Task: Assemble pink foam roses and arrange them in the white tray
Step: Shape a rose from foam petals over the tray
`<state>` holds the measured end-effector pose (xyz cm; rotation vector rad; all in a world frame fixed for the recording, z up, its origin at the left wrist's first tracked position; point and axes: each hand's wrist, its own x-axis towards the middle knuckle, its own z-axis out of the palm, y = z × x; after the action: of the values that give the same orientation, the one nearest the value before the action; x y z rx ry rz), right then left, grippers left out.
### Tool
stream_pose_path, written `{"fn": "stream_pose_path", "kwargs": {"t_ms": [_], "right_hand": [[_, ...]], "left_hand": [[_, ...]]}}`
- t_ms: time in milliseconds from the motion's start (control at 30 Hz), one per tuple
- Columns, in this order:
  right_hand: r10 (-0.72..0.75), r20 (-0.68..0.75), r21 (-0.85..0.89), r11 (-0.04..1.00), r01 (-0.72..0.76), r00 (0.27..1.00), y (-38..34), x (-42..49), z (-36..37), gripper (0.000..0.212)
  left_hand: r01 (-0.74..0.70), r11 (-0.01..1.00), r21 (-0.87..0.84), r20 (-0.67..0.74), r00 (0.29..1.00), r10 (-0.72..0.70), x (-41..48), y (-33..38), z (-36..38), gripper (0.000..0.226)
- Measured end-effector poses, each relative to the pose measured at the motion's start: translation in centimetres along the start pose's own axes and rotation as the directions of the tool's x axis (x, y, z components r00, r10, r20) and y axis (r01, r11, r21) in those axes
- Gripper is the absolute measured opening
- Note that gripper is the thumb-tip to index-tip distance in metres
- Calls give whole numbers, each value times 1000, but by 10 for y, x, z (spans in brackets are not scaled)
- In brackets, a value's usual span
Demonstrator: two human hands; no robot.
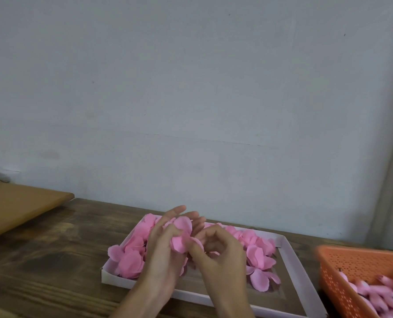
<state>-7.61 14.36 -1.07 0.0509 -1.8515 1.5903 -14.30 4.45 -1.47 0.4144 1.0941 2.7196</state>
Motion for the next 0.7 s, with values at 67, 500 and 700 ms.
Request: {"fn": "stream_pose_path", "kwargs": {"t_ms": [67,500,700], "right_hand": [[-5,7,14,1000,4,1000,0,0,0,17],[0,-41,-27,1000,-1,999,-1,2,-3,11],[-6,26,13,1000,5,1000,-12,3,-4,13]], "left_hand": [[-13,999,32,-34,999,14,-1,1,3,69],[-54,988,144,198,980,25,-12,3,8,47],[-52,993,108,111,993,40,-15,5,12,41]]}}
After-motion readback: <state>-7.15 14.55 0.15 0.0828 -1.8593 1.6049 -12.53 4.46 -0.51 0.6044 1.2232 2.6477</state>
